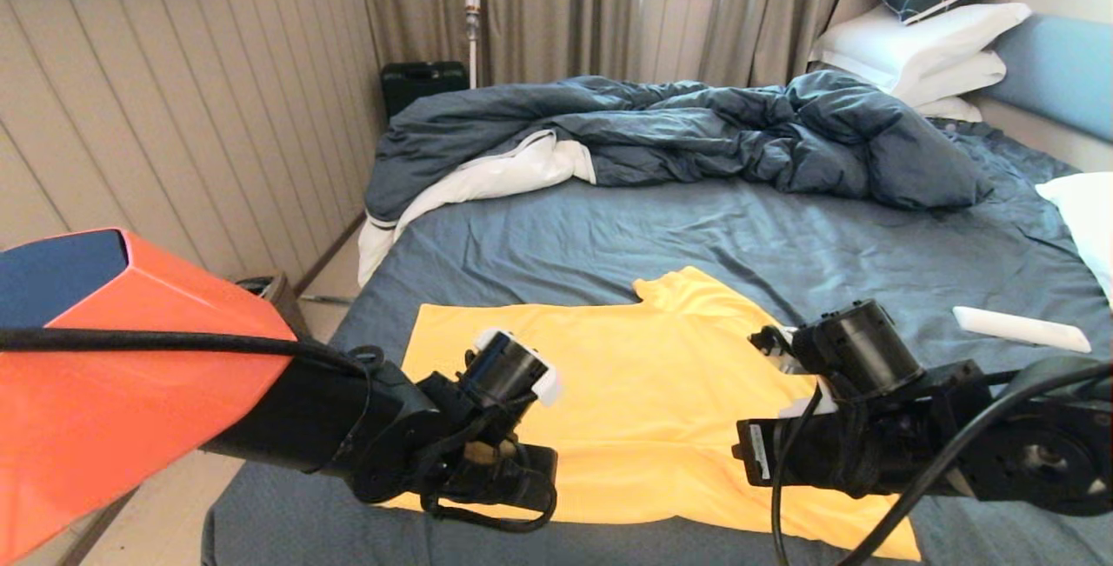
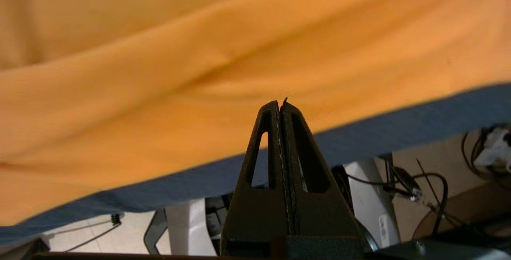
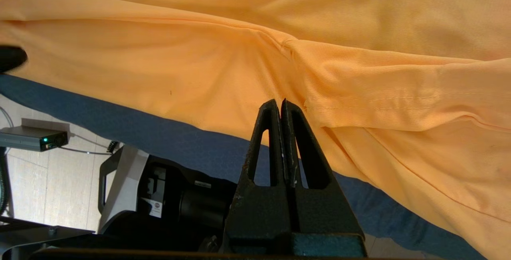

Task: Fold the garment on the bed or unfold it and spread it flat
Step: Fold the yellow T-shirt

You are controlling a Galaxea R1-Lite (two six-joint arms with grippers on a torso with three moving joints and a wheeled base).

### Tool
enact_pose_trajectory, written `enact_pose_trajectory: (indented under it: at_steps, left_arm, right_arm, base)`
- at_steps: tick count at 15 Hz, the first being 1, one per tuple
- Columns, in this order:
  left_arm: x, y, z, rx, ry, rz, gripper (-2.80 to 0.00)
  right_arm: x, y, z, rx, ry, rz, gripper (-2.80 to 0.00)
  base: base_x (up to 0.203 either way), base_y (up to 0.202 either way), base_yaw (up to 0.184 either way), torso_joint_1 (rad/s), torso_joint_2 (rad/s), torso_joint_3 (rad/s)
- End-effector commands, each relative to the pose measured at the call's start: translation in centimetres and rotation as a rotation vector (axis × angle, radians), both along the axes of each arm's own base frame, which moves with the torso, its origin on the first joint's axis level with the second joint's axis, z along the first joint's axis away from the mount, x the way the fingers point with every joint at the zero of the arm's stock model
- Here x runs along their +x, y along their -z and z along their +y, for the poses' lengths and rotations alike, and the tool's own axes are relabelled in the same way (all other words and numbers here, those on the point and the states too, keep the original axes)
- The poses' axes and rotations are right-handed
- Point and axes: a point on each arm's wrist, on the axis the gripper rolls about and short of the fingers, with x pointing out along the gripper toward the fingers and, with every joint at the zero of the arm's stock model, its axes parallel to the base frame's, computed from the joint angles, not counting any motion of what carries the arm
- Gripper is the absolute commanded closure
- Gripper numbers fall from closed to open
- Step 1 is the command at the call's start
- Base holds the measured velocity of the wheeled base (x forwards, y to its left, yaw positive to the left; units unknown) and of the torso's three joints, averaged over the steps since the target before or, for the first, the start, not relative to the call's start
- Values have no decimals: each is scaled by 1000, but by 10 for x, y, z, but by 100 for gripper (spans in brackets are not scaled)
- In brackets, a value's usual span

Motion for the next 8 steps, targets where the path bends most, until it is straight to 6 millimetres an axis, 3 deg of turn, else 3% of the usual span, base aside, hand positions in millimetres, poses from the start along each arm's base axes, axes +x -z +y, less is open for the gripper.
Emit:
enact_pose_trajectory:
  at_steps: [1,8]
  left_arm:
    - [0,5,-2,7,0,10,0]
    - [6,21,-6,22,-5,20,0]
  right_arm:
    - [0,2,0,-2,2,8,0]
    - [-1,5,-2,-1,4,19,0]
  base:
    - [0,0,0,0,0,0]
    - [0,0,0,0,0,0]
